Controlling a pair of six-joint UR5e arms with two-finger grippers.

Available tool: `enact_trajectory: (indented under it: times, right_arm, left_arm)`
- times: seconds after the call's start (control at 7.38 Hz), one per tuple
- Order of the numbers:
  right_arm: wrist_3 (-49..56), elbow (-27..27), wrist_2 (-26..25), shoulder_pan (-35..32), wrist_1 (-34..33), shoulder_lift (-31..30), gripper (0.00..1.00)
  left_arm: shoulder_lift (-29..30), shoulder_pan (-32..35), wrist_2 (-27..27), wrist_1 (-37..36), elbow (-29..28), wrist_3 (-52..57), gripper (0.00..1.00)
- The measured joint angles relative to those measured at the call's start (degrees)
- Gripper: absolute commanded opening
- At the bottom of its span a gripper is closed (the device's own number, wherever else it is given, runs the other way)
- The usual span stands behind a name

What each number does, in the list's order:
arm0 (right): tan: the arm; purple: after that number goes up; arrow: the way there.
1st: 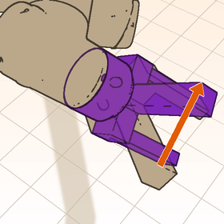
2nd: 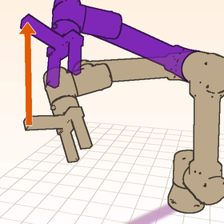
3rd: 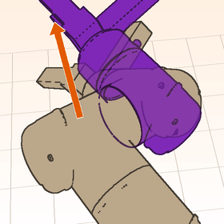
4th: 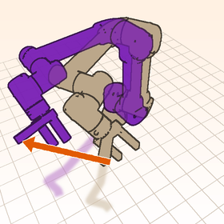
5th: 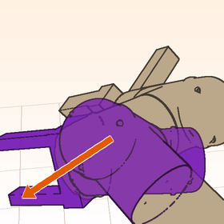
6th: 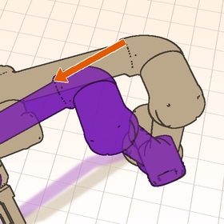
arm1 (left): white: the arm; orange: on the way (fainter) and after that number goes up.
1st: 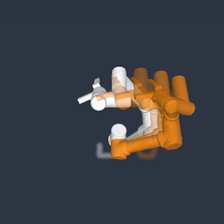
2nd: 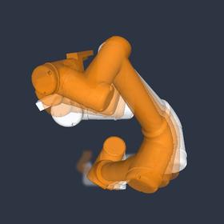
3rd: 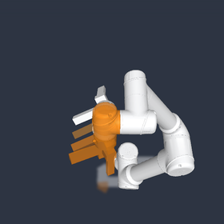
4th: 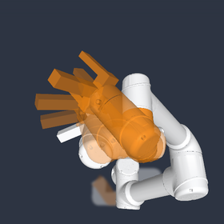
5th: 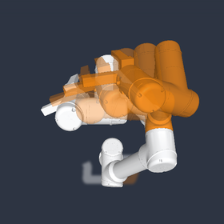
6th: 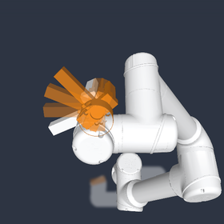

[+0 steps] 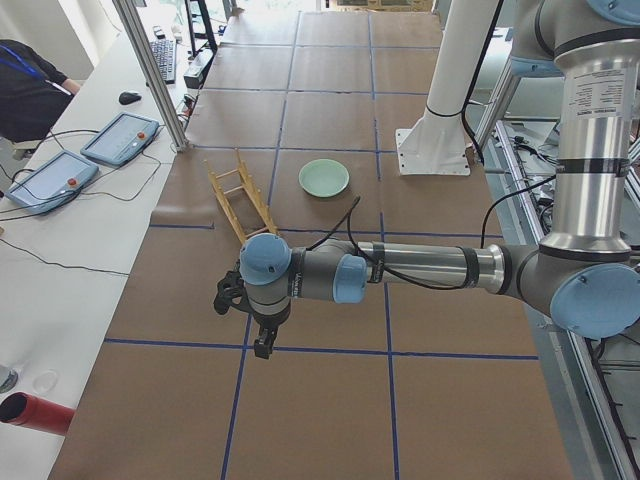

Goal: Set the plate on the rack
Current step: 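Move the left gripper toward the pale green plate on the table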

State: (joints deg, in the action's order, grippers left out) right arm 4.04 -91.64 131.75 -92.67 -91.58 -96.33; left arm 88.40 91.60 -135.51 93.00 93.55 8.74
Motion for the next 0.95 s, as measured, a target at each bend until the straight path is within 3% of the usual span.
enact_trajectory:
  times: [0.54, 0.95]
  right_arm:
    - [0.0, 0.0, 0.0, 0.0, 0.0, 0.0, 1.0]
    - [0.0, 0.0, 0.0, 0.0, 0.0, 0.0, 1.0]
  left_arm:
    - [2.2, -0.9, 1.1, 0.6, 5.1, -1.8, 1.0]
    - [5.0, -8.8, 3.9, 1.8, 13.6, -19.7, 1.0]
